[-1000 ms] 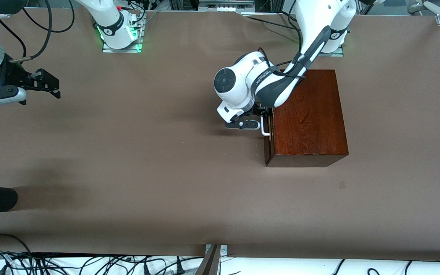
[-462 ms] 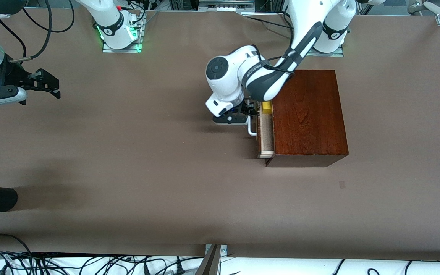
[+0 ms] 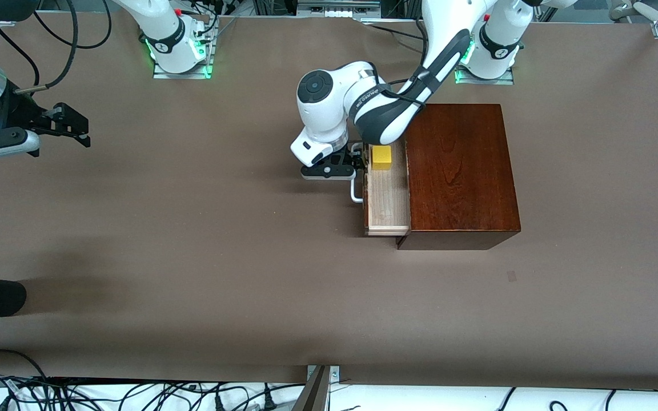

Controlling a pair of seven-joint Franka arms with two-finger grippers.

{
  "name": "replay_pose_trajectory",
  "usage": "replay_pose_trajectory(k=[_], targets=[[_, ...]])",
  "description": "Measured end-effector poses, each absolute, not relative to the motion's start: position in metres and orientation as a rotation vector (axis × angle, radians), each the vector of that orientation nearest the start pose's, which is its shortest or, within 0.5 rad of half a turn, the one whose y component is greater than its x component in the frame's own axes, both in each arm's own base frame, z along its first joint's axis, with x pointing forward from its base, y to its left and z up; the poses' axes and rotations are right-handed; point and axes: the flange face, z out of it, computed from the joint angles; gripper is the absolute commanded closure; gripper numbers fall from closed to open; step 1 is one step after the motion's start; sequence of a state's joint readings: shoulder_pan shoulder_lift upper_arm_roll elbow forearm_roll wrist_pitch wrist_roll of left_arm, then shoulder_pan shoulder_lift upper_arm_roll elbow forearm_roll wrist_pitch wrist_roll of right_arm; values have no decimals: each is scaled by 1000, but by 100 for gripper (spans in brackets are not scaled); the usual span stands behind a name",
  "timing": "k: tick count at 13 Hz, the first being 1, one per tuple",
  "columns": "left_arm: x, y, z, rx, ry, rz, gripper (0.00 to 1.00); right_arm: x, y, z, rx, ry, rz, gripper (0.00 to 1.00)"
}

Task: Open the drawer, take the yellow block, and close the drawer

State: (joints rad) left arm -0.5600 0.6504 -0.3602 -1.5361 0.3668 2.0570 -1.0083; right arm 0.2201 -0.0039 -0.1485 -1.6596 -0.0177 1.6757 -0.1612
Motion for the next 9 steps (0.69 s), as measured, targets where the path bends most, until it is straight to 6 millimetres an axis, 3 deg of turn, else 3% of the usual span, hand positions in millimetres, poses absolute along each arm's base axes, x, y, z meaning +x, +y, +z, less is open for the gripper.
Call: replay_pose_trajectory(k=[3, 5, 7, 9], targets=[[466, -519, 287, -3025, 56, -60, 0, 560, 38, 594, -3138, -369, -30, 0], [469, -525, 302, -3037, 52, -80, 0, 560, 38, 594, -3138, -369, -30, 0], [478, -523, 331, -3007, 28, -74, 0, 560, 38, 594, -3138, -369, -30, 0], [487, -512, 380, -2958, 50, -63, 0, 560, 38, 594, -3138, -369, -30, 0]])
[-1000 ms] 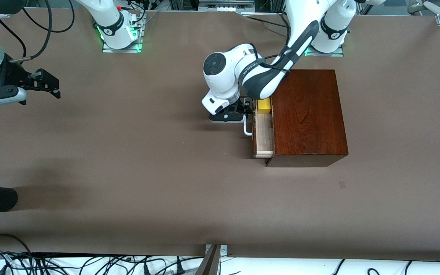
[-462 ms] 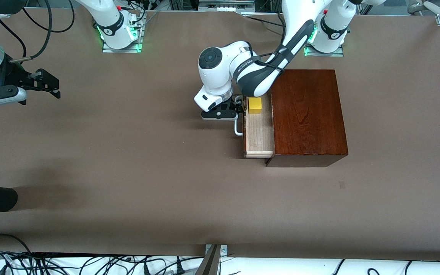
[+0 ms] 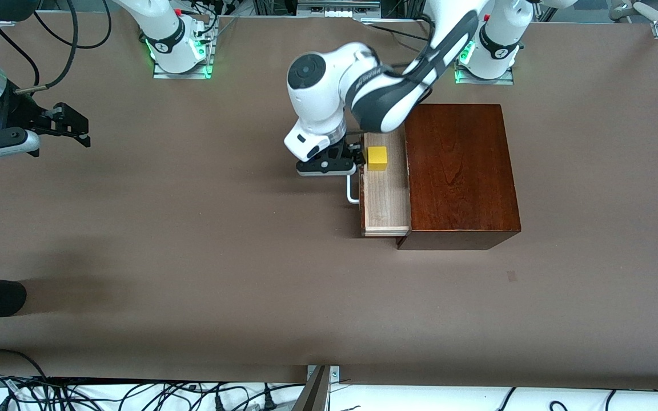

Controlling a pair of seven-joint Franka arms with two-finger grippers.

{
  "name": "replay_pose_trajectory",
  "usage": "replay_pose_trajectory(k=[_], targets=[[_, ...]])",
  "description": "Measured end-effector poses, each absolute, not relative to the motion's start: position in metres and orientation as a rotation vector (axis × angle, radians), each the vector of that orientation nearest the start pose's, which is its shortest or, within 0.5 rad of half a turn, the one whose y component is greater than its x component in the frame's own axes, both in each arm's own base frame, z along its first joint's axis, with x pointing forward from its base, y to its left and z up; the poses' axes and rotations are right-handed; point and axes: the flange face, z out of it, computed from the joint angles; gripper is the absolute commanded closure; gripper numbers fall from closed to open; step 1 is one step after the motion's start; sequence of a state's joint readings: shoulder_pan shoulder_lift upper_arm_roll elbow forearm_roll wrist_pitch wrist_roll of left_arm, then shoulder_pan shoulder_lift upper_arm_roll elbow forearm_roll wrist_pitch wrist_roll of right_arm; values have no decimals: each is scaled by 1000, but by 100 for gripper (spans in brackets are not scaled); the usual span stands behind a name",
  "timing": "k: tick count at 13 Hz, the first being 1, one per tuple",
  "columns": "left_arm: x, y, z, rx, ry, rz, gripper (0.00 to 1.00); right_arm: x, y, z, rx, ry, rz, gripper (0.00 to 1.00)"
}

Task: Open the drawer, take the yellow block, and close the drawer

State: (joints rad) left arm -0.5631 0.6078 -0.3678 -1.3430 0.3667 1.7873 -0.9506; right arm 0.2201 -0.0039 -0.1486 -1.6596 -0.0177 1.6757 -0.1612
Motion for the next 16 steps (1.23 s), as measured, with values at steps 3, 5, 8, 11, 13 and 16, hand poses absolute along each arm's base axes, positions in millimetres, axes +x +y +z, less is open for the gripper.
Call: replay_pose_trajectory(k=[3, 5, 8, 11, 13, 16], targets=[[518, -445, 466, -2884, 121, -4, 0, 560, 39, 595, -3137, -373, -35, 0], [551, -372, 511, -2884, 161, 32, 0, 560, 45, 601, -3136, -388, -55, 0], [584, -276, 551, -2926, 198, 88, 0, 559, 56, 604, -3131, -419, -66, 0], [600, -196, 576, -3014, 141, 133, 0, 559, 58, 604, -3121, -418, -64, 0], [594, -152, 585, -3047, 142, 154, 0, 559, 58, 603, -3119, -419, -62, 0], [579, -78, 592, -3091, 89, 58, 0, 559, 64, 602, -3116, -435, -60, 0]])
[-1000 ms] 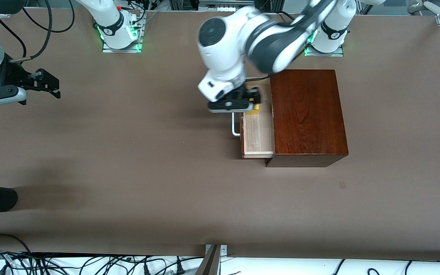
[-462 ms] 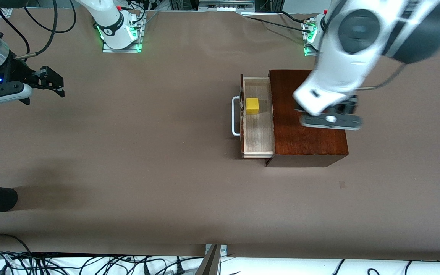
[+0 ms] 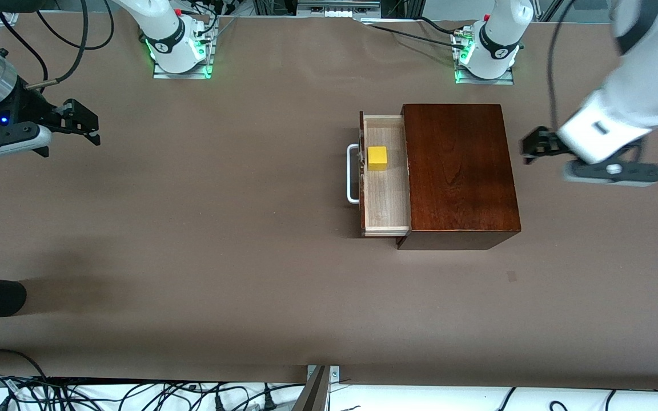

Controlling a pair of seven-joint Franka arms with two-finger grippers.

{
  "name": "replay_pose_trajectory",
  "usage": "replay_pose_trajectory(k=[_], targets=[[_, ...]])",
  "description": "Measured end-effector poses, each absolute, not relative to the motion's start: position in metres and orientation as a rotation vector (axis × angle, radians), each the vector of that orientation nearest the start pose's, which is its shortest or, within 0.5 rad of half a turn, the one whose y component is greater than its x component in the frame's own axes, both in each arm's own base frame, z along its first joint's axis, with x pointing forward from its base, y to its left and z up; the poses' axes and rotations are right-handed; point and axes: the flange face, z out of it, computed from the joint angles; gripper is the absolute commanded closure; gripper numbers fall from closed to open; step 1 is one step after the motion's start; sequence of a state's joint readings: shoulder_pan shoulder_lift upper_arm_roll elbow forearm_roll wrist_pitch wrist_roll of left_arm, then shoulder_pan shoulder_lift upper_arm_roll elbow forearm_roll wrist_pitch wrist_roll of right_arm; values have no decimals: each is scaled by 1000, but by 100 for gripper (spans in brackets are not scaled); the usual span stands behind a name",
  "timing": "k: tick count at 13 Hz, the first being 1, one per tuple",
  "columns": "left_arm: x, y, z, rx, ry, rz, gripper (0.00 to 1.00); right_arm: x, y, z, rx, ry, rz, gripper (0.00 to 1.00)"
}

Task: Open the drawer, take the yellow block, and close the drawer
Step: 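Withdraw the left gripper while the right gripper reaches over the drawer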

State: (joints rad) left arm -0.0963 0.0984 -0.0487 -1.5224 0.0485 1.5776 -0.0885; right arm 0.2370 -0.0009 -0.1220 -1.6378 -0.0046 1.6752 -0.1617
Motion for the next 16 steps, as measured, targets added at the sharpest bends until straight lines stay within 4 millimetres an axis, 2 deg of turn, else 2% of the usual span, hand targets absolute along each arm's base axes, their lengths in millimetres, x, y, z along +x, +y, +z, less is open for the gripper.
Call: replay_pose_trajectory(k=[2, 4, 5, 6, 9, 11, 15, 16], targets=[[564, -46, 593, -3117, 33, 0, 0, 559, 71, 602, -3114, -452, -59, 0], [555, -34, 591, -3119, 5, 5, 0, 558, 83, 599, -3104, -493, -49, 0], [552, -35, 589, -3118, 7, 25, 0, 557, 101, 594, -3092, -548, -32, 0], [551, -37, 588, -3117, 13, 42, 0, 554, 129, 587, -3076, -625, -5, 0], [551, -42, 587, -3116, 63, 48, 0, 530, 238, 555, -3001, -895, 97, 0], [550, -41, 587, -3114, 142, 57, 0, 503, 304, 542, -2931, -1065, 119, 0], [548, -31, 584, -3113, 165, 97, 0, 436, 439, 538, -2769, -1416, 23, 0], [548, -32, 584, -3113, 172, 102, 0, 424, 471, 536, -2720, -1498, -7, 0]])
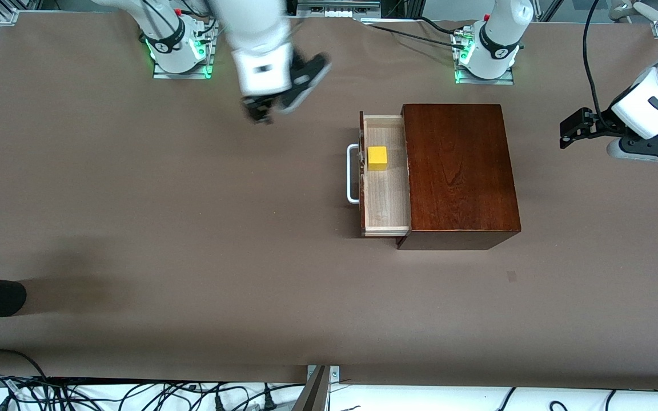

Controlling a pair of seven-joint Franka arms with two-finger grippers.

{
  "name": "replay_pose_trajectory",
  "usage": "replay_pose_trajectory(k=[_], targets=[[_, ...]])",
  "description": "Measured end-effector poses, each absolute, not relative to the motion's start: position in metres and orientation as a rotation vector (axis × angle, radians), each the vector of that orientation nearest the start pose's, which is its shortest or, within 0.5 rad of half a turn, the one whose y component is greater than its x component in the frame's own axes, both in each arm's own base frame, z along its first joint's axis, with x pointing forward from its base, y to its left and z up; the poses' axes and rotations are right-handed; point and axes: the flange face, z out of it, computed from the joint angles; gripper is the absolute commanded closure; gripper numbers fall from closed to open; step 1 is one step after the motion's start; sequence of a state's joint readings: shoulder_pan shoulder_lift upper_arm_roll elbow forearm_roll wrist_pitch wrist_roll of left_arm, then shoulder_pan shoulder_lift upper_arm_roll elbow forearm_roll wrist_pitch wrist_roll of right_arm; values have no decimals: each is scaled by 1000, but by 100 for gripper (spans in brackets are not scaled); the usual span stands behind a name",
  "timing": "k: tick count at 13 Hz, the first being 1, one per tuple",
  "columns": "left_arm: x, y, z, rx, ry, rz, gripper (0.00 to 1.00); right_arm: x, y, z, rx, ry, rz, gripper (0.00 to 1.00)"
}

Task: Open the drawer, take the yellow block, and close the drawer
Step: 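Withdraw the left gripper while the right gripper reaches over the drawer, then lower the right gripper into the drawer onto the yellow cube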

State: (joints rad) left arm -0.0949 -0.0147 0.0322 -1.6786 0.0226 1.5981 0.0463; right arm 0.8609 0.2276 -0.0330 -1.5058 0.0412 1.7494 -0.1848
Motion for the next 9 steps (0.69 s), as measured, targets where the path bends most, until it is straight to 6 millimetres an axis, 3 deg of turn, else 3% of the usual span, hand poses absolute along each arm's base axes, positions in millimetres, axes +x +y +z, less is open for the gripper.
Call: replay_pose_trajectory(k=[2, 4, 6, 9], targets=[[546, -34, 583, -3111, 179, 128, 0, 415, 524, 517, -2612, -1675, -36, 0], [545, -34, 582, -3110, 183, 145, 0, 422, 562, 482, -2526, -1804, -61, 0], [545, -36, 581, -3109, 191, 149, 0, 429, 584, 449, -2470, -1889, -56, 0], [546, -39, 577, -3108, 200, 158, 0, 430, 606, 426, -2366, -2043, -107, 0]])
